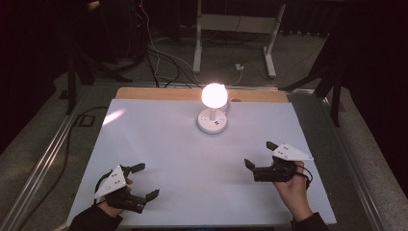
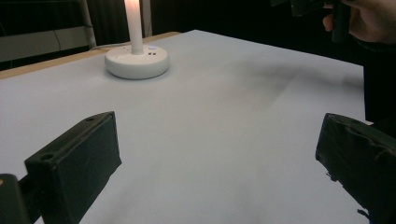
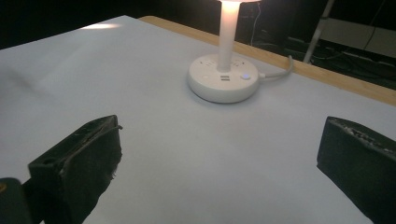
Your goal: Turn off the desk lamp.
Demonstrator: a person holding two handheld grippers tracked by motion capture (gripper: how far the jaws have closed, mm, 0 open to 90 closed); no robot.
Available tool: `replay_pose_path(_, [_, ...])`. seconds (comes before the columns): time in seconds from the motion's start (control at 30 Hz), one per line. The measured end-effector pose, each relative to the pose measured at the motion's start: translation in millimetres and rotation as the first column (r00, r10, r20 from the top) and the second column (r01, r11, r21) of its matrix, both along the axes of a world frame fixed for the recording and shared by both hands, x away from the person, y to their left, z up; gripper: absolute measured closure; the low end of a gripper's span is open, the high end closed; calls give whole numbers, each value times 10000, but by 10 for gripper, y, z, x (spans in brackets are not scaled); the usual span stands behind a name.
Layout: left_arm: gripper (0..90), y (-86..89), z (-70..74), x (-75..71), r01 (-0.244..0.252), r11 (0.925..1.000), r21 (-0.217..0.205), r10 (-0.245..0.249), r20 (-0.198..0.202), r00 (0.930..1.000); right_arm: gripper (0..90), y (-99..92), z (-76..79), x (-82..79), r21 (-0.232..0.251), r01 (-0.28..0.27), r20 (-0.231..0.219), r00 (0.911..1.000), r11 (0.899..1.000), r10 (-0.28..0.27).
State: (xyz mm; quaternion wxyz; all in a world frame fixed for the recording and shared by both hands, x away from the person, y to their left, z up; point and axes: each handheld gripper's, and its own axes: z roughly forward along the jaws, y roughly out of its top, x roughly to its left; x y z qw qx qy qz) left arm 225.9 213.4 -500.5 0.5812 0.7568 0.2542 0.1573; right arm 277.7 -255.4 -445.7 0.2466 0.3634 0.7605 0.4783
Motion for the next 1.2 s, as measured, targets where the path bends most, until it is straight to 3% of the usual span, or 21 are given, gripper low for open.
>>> replay_pose_path(0.57, [5, 8, 7, -5, 11, 10000, -23, -11, 31, 10000, 0, 318, 54, 243, -225, -418, 83, 9991, 9989, 420])
replay_pose_path(1.0, [5, 9, 10, -8, 19, 10000, -43, -19, 45, 10000, 0, 534, 103, 426, 54, -666, 60, 9978, 9978, 666])
replay_pose_path(1.2, [5, 11, 12, -10, 26, 10000, -62, -26, 67, 10000, 0, 684, 105, 556, 294, -903, -160, 9957, 9955, 908])
